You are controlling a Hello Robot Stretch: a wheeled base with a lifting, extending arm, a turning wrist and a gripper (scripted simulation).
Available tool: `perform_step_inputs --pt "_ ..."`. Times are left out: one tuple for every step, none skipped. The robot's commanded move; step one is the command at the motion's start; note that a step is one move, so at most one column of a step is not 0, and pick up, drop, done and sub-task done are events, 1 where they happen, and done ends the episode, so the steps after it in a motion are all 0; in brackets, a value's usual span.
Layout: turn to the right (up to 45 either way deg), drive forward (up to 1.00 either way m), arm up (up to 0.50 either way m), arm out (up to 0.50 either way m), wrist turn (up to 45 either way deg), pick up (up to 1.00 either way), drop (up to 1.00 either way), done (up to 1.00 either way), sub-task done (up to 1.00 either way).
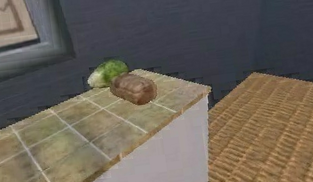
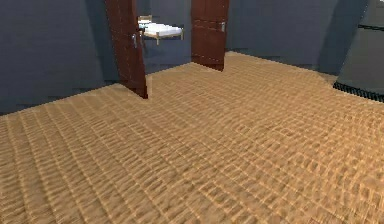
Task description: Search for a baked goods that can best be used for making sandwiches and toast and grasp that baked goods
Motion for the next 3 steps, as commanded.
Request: perform_step_inputs --pt "0.0 0.4 0.0 0.0 0.0 0.0 0.0 0.0 0.0" --pt "-45.0 0.0 0.0 0.0 0.0 0.0 0.0 0.0 0.0" --pt "-45.0 0.0 0.0 0.0 0.0 0.0 0.0 0.0 0.0"
